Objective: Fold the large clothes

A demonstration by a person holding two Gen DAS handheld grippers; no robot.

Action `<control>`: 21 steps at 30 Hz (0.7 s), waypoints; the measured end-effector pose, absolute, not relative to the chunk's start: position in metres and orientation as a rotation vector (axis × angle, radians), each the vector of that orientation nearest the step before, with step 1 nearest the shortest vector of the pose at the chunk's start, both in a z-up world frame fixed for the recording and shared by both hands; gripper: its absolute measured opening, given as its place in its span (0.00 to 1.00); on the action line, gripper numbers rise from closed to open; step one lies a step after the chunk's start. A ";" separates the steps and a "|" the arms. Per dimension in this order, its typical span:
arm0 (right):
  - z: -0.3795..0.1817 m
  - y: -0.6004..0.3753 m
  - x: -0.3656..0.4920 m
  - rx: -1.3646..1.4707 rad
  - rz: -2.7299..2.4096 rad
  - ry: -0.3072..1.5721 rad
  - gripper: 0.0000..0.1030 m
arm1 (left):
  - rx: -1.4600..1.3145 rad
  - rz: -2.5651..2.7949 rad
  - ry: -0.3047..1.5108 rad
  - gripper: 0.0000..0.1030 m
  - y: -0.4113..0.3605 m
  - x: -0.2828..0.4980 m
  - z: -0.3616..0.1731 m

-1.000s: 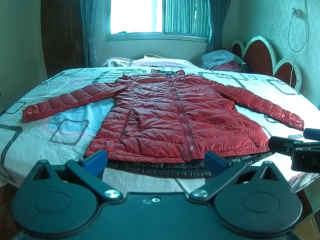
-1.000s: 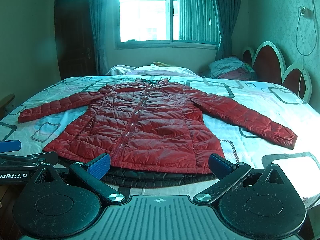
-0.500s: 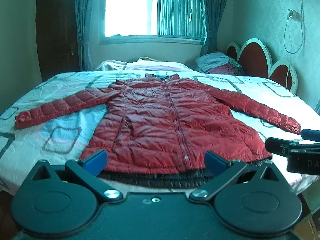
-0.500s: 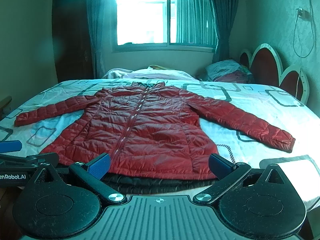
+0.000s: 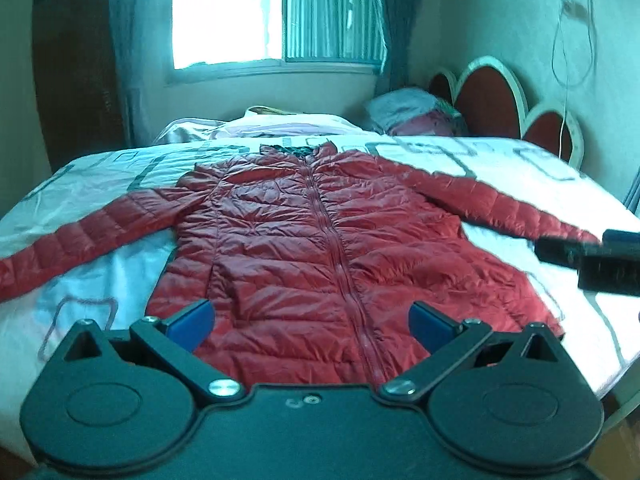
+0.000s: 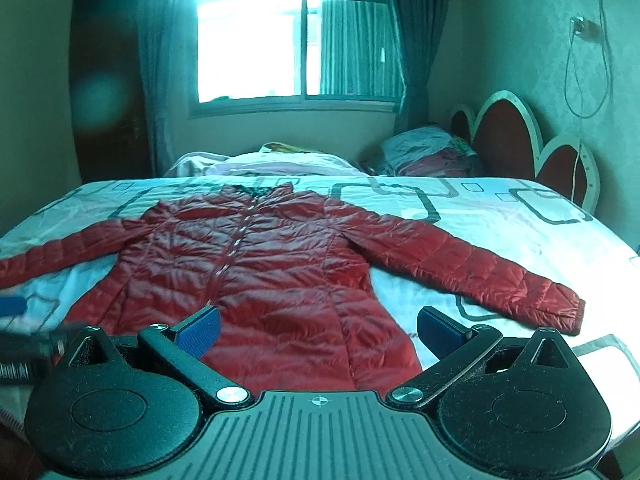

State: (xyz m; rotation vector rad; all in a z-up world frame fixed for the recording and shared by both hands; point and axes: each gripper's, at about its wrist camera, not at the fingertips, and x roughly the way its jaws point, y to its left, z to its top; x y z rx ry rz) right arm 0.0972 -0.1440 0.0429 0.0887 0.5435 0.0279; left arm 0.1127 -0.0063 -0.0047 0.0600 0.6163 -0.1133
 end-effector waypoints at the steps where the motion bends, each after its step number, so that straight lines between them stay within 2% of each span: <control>1: 0.040 -0.145 0.107 0.094 0.013 0.547 1.00 | 0.067 -0.121 0.614 1.00 -0.007 0.120 -0.006; 7: 0.035 -0.161 0.153 0.160 -0.077 0.544 1.00 | 0.046 -0.191 0.672 1.00 0.005 0.176 -0.011; 13: 0.024 -0.203 0.191 0.235 -0.247 0.575 1.00 | -0.007 -0.169 0.636 1.00 0.021 0.217 -0.012; 21: 0.003 -0.270 0.198 0.321 -0.413 0.593 1.00 | -0.134 -0.237 0.637 1.00 0.006 0.255 -0.029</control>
